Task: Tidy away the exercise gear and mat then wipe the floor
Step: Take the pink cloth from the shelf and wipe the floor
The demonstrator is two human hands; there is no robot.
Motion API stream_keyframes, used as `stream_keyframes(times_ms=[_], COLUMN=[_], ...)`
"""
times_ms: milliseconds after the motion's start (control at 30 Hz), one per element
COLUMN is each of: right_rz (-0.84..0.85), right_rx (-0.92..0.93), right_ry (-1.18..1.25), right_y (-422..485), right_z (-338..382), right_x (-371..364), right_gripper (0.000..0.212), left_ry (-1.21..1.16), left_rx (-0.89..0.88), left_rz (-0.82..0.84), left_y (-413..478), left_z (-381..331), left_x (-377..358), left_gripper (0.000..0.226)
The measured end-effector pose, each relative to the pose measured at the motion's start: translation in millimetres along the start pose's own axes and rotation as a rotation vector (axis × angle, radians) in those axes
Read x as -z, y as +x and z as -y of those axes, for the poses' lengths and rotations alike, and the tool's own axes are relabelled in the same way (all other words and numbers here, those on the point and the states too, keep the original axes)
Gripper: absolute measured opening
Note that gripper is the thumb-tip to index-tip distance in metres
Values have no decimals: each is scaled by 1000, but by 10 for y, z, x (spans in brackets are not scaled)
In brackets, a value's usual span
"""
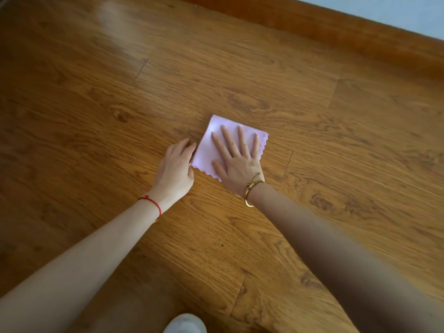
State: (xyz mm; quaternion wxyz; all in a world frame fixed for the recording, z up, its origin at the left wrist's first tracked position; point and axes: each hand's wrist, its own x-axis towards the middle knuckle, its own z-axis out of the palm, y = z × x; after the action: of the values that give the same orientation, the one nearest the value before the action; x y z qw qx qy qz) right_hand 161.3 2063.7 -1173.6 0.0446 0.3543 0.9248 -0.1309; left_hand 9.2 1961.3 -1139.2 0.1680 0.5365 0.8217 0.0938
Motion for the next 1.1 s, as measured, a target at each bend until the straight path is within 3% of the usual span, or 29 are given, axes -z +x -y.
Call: stream_keyframes(times_ms=[300,567,733,1100], right_rz=[-6,38,70,180], right_rx=[97,-321,-413,47], right_ry=[-15,-8,37,4], right_y=[-717,-1052,-1227,-1600], right_z=[-13,-967,-1097,57], right_x=[-116,114,172,-126], right_gripper=[63,66,65,73], left_ry=[-25,121,114,65], left_rx=[6,-75,-62,-110], left_rz=[57,154,182,127], left_y=[-173,-299,-304,-474], left_z=[-196,-195,-221,-565], left_x=[-126,-104,-95,-278], left_gripper=[50,56,59,54])
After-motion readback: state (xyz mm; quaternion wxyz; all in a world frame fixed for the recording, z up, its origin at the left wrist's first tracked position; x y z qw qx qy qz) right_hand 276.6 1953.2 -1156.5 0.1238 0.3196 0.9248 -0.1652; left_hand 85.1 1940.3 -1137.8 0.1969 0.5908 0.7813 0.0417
